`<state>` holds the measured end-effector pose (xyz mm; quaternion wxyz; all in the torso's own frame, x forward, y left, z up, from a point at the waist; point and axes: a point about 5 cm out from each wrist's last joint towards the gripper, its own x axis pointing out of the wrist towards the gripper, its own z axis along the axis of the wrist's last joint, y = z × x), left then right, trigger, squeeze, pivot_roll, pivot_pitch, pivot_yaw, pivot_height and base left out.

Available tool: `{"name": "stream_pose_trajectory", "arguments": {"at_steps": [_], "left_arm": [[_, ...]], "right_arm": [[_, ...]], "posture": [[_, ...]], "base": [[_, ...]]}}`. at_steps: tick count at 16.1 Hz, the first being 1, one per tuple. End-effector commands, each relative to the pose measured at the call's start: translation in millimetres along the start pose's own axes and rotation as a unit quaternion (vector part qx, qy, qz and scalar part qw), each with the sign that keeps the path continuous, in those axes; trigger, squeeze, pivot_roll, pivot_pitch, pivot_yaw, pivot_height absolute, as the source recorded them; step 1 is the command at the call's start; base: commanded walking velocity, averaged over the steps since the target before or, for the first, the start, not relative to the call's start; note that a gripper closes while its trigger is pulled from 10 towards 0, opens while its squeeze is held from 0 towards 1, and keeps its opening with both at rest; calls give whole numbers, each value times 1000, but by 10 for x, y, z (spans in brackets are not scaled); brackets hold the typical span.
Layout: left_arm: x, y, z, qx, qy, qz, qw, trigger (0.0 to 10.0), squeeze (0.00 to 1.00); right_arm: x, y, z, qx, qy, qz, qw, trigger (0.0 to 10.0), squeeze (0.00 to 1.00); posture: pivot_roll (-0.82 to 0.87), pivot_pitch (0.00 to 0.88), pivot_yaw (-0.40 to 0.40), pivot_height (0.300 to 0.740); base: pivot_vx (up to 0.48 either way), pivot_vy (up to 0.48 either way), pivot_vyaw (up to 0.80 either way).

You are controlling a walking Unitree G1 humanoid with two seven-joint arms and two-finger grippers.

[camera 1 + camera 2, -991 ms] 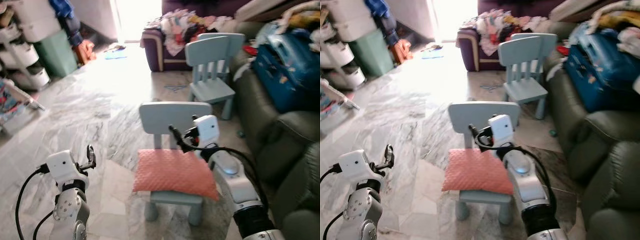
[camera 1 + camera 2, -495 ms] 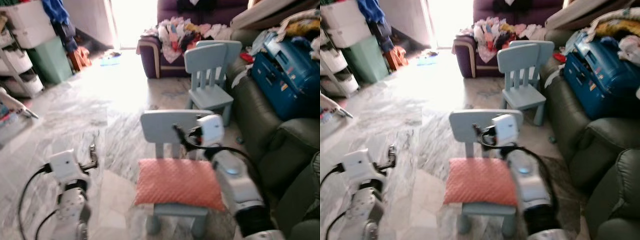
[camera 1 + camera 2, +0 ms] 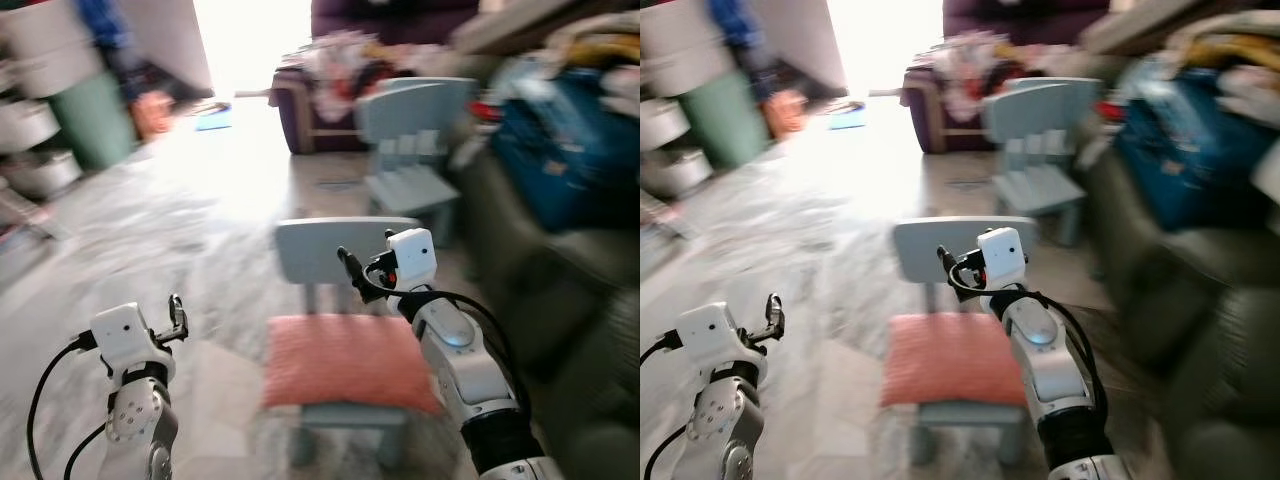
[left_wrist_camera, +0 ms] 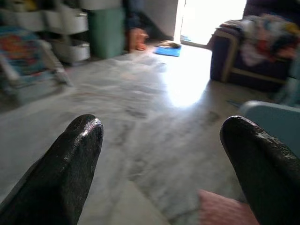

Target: Move the pillow to the sofa

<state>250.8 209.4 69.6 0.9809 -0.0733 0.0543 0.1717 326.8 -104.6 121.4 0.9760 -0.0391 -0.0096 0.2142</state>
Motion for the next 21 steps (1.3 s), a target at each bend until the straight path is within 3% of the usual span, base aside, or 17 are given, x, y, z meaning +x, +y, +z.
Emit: {"name": "stream_pose_trajectory", "arguments": {"at_steps": [1,10,21], "left_arm": [[17,7,11,5,1,0,1000,10000,0],[11,-14,-4,-4,8,-4,1000,10000,0],[-33,-32,27,-10,-3,-40,999,10000,0]], "right_arm": [[28,2,24,1,0,-2,1000,10000,0],[31,10,25,2,-4,0,1000,10000,0],[30,48,19,-4,-5,10,1000,10000,0]], "posture": [[-202,0,75,740],[-195,0,77,740],[-188,0,78,740]], "base": [[0,0,-800],[0,0,-772],[28,0,0]]}}
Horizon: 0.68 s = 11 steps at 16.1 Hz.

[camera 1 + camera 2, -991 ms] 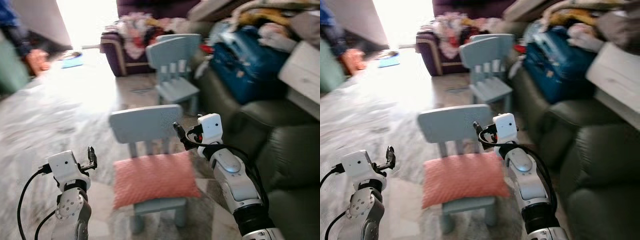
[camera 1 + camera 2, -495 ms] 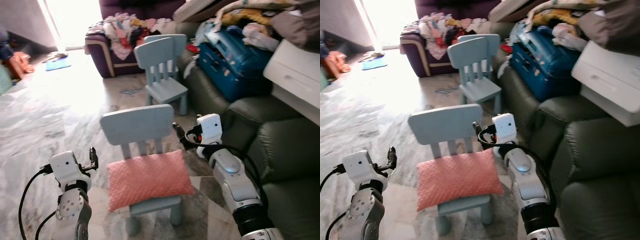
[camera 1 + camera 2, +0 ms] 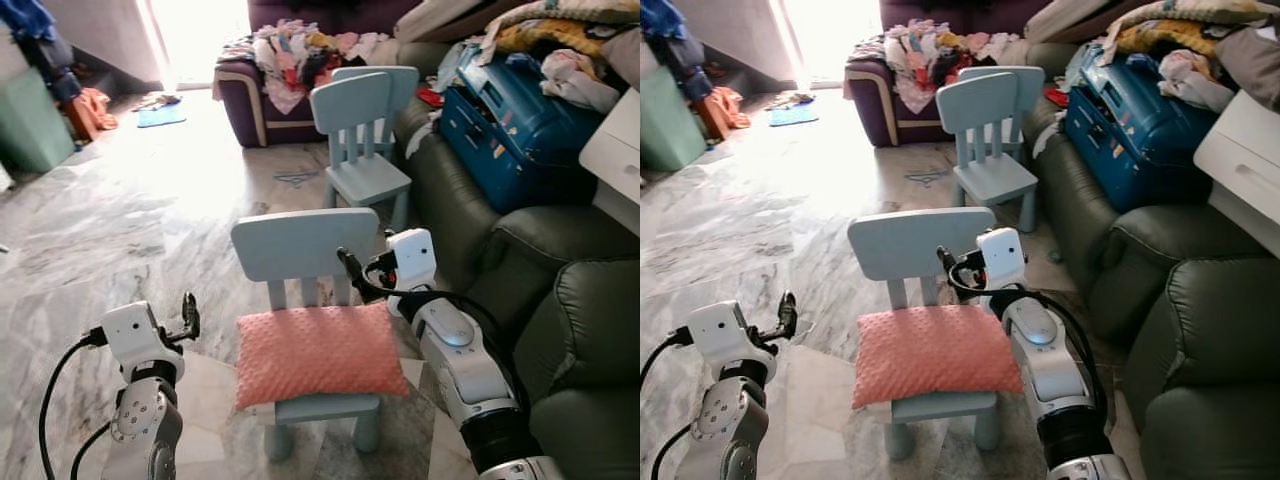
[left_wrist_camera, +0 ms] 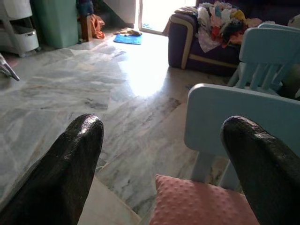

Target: Move the pillow to the sofa

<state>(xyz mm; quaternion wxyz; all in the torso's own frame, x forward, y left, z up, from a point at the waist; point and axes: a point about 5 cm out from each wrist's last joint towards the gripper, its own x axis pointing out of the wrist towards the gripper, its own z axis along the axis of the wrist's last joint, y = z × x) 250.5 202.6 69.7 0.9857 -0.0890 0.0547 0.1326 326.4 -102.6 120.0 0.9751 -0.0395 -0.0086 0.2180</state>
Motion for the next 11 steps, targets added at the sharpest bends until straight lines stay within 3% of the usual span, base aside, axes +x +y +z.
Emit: {"name": "stream_pose_trajectory", "arguments": {"at_steps": [1,11], "left_arm": [[-11,26,39,3,-9,0,1000,10000,0],[-17,9,27,-1,-5,-6,1000,10000,0]], "right_arm": [[25,27,31,-3,-6,7,1000,10000,0],[39,32,44,-4,-8,6,1000,10000,0]], "posture": [[-189,0,78,740],[-190,0,79,740]], "base": [[319,0,0],[324,0,0]]}}
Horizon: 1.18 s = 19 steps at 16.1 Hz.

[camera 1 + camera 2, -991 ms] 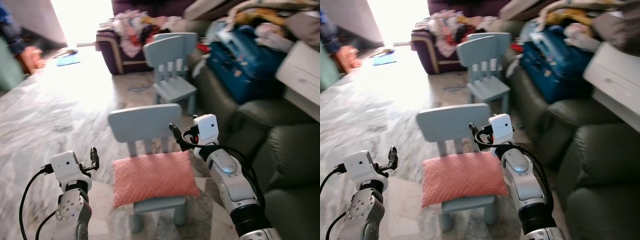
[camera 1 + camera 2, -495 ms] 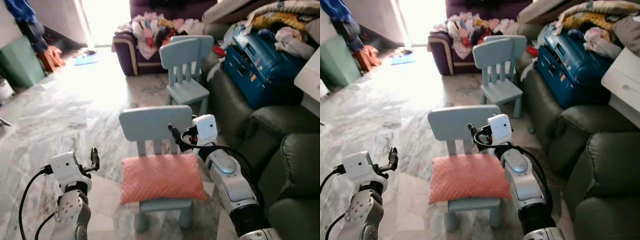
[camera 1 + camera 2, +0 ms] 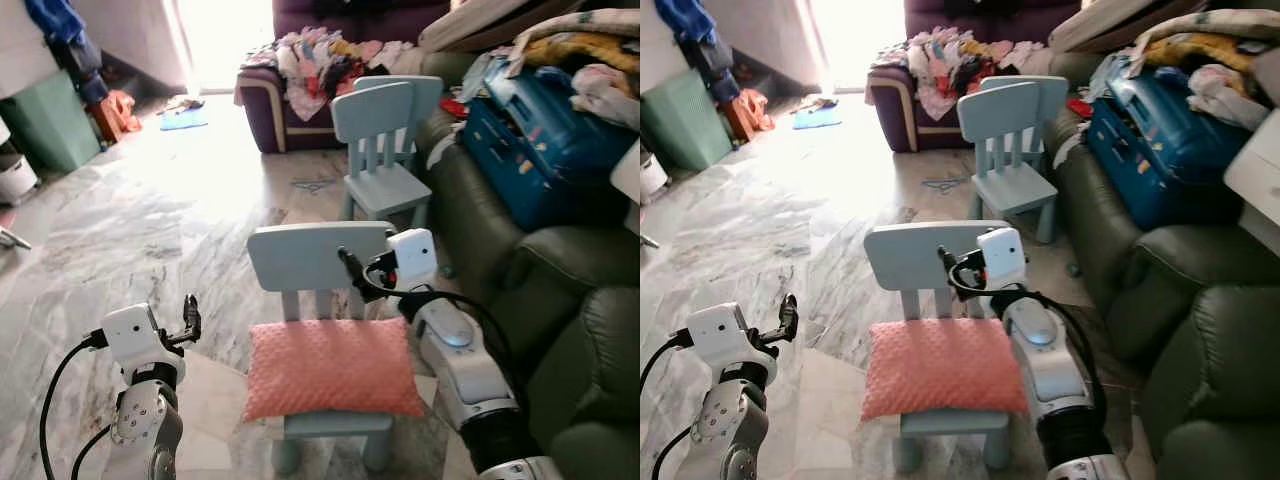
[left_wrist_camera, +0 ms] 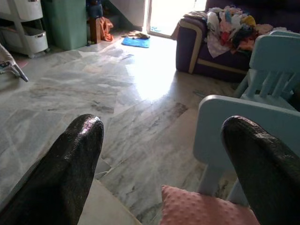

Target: Move the pillow to the sofa

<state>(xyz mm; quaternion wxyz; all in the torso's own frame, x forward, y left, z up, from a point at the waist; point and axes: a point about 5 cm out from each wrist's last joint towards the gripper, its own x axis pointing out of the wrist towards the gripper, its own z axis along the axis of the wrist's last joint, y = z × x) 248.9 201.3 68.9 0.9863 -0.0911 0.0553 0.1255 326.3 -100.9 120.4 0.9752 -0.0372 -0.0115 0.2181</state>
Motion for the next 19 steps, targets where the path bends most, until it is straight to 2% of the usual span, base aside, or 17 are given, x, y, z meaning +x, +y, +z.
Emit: {"name": "stream_pose_trajectory", "arguments": {"at_steps": [1,9,19], "left_arm": [[-2,15,44,1,-9,1,1000,10000,0],[-2,13,19,5,0,5,1000,10000,0],[1,-14,-51,-9,22,16,1000,10000,0]], "right_arm": [[32,17,39,-6,-5,6,1000,10000,0],[28,24,31,-4,-4,5,1000,10000,0],[19,22,26,-3,-3,8,1000,10000,0]], "posture": [[-191,0,79,740],[-191,0,80,740],[-193,0,75,740]], "base": [[480,0,0],[460,0,0],[0,0,0]]}}
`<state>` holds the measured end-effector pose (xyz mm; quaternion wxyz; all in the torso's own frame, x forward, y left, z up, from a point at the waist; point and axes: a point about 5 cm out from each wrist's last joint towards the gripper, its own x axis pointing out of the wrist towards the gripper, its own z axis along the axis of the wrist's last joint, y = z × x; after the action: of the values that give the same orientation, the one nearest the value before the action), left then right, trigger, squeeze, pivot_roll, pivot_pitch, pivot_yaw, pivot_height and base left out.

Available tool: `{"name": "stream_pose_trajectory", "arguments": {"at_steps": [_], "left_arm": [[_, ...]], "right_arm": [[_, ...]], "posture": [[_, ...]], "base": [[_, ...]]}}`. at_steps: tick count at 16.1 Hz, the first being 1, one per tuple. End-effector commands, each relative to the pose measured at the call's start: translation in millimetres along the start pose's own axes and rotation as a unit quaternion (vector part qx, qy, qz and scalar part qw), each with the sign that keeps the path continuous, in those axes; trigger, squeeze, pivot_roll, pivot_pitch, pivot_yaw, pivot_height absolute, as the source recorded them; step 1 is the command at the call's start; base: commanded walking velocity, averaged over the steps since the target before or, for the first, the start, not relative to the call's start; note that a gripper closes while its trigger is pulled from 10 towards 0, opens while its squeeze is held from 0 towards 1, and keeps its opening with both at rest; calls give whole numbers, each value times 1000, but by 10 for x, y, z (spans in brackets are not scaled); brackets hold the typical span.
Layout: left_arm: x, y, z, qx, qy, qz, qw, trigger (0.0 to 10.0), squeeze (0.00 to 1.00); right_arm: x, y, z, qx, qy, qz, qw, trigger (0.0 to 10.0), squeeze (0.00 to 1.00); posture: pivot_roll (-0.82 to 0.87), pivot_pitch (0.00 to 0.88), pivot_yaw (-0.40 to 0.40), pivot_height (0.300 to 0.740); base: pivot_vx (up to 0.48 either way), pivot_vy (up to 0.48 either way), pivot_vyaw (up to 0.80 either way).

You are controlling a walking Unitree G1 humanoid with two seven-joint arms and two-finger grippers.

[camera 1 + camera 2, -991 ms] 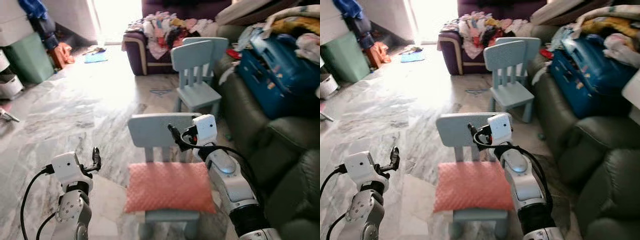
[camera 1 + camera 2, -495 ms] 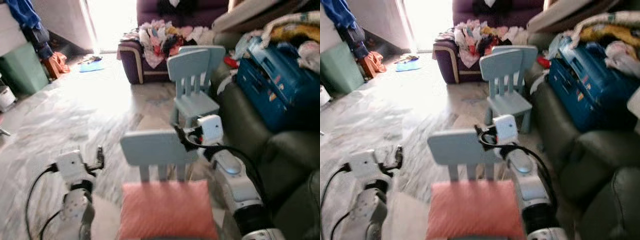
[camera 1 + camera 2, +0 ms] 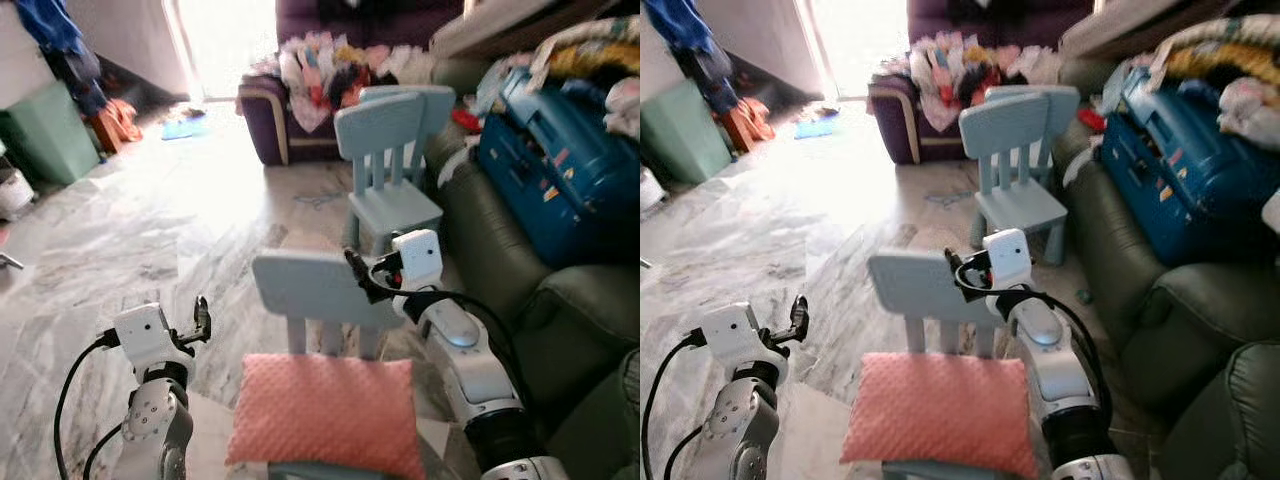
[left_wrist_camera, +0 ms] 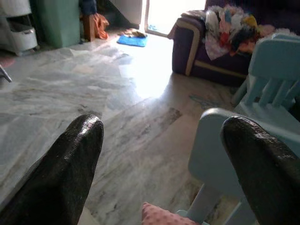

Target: Move the pillow to the sofa

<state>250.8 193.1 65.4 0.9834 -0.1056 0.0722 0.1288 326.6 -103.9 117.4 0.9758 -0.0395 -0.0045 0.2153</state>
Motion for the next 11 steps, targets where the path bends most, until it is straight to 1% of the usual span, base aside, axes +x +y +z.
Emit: {"name": "stream_pose_trajectory", "arguments": {"at_steps": [1,5,6,7,9,10,11], "left_arm": [[-4,55,-3,4,3,9,1000,10000,0],[2,75,-38,3,15,6,1000,10000,0],[13,94,-66,9,27,0,1000,10000,0],[40,111,-127,14,50,-11,999,10000,0],[65,105,-219,28,94,-32,995,10000,0],[35,126,-207,19,94,-58,994,10000,0],[0,153,-284,52,114,-72,990,10000,0]], "right_arm": [[28,50,58,-2,-10,11,1000,10000,0],[18,58,42,-1,-8,14,1000,10000,0],[17,62,32,3,-5,13,1000,10000,0],[28,55,14,8,3,8,1000,10000,0],[59,-25,0,20,18,-15,1000,10000,0],[73,-68,-63,46,48,-33,997,10000,0],[53,-104,-116,42,64,-39,996,10000,0]], "posture": [[-193,0,76,740],[-193,0,76,740],[-192,0,76,740],[-183,0,65,740],[-145,0,55,740],[-159,7,65,740],[-162,10,68,740]], "base": [[0,0,0],[0,0,0],[0,0,0],[0,0,0],[0,0,0],[0,0,0],[0,0,0]]}}
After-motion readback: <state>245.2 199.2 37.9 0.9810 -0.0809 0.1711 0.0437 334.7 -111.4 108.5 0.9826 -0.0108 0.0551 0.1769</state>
